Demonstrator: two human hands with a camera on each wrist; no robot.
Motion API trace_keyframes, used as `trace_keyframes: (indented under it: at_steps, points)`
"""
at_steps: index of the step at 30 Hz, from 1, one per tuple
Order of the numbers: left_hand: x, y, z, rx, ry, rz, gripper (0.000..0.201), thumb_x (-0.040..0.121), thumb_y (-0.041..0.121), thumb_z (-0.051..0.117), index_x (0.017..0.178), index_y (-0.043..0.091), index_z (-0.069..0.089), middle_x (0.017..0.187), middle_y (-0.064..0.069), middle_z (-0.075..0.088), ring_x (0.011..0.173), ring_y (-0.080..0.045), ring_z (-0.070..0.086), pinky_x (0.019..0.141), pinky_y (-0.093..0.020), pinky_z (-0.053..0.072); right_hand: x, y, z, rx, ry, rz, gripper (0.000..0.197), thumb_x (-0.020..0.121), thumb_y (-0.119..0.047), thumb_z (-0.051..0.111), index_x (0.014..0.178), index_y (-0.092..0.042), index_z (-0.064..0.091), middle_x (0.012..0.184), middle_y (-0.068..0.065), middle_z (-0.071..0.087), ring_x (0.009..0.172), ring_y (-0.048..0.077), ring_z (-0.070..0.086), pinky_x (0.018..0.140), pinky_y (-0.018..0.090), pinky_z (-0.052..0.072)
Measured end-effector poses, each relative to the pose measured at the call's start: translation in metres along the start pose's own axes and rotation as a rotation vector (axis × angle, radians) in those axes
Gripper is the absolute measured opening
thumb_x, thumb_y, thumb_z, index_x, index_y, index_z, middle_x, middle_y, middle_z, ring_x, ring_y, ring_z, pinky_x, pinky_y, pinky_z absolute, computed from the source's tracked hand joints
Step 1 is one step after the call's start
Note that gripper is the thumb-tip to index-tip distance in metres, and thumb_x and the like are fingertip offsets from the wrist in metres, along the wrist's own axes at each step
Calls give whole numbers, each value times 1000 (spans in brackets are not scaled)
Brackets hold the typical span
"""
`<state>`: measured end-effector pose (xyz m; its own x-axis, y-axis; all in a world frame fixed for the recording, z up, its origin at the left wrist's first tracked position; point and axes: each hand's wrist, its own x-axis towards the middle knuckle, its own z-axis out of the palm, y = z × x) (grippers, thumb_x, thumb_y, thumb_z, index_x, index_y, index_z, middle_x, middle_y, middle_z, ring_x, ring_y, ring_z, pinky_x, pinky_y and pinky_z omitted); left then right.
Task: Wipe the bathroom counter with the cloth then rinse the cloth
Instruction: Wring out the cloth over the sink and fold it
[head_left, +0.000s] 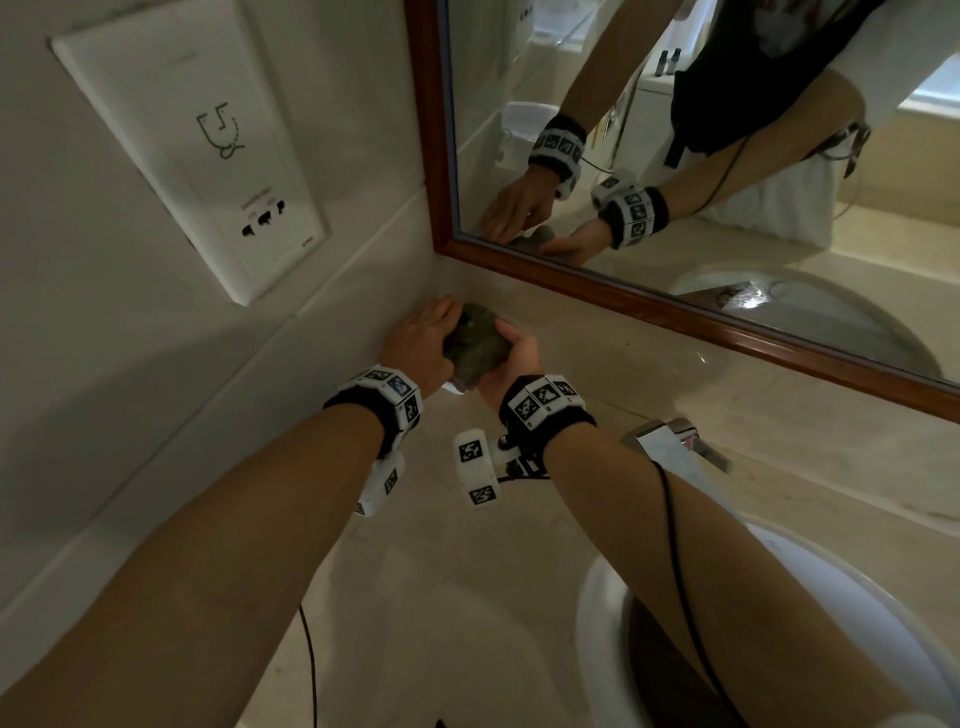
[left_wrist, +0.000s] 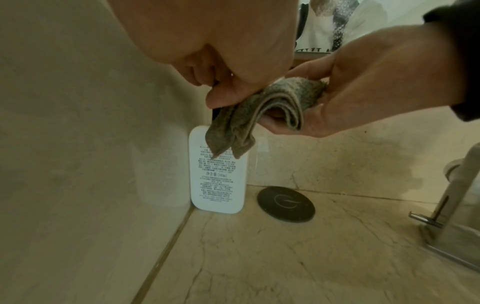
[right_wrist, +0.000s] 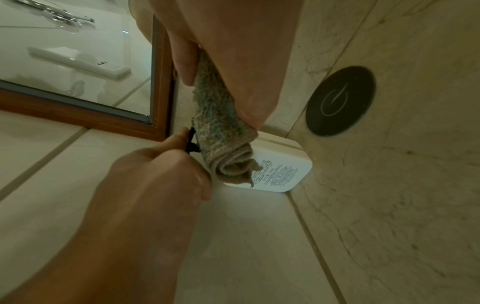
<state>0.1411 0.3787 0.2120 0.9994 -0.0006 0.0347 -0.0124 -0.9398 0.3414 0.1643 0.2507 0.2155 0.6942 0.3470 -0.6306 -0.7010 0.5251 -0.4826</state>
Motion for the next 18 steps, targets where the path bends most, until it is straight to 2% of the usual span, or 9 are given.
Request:
trace_keyframes:
  at_steps: [4, 7, 11, 14, 16, 18]
  points:
    - [1, -2, 2, 20, -12, 1, 80, 78, 2, 57, 151, 11, 26, 158, -7, 23, 144, -26, 23, 117, -36, 22, -3, 0, 1, 16, 2, -8, 37, 93, -27, 49, 120, -4, 61, 108, 17, 65, 97, 33, 59, 76, 44, 47]
    - [0, -1, 2, 15, -23, 6, 79, 78, 1, 55, 151, 9, 24, 159, -9, 21, 145, -27, 20, 118, -37, 19, -8, -1, -1, 27, -20, -5, 33, 94, -27, 48, 115, -5, 61, 125, 19, 60, 114, 36, 56, 89, 46, 45]
    - [0, -1, -5, -16, -96, -3, 78, 85, 5, 56, 152, 7, 17, 160, -9, 13, 147, -27, 13, 120, -36, 14, -16, -2, -7, 26, -9, -15, 36, 95, -27, 47, 122, -6, 60, 129, 19, 58, 122, 37, 53, 86, 47, 46]
    - [-2, 1, -11, -2, -178, -6, 82, 89, 16, 59, 152, 5, 7, 161, -11, 4, 148, -27, 5, 120, -38, 10, -27, -6, -13, 28, 10, -22, 32, 93, -27, 49, 114, -6, 62, 131, 20, 58, 119, 38, 54, 93, 49, 44]
    - [-7, 4, -11, -11, -204, -19, 92, 87, 19, 64, 152, 4, 2, 161, -13, -1, 149, -28, 2, 120, -41, 11, -36, -10, -17, 37, 25, -36, 28, 94, -25, 48, 107, -6, 63, 130, 20, 57, 118, 39, 54, 89, 49, 44]
    - [-16, 8, -7, -49, -170, 0, 100, 82, 19, 70, 152, 5, 1, 160, -15, -3, 148, -29, 4, 119, -44, 15, -47, -15, -22, 37, 57, -45, 26, 94, -25, 48, 103, -6, 64, 127, 19, 59, 119, 38, 54, 86, 48, 44]
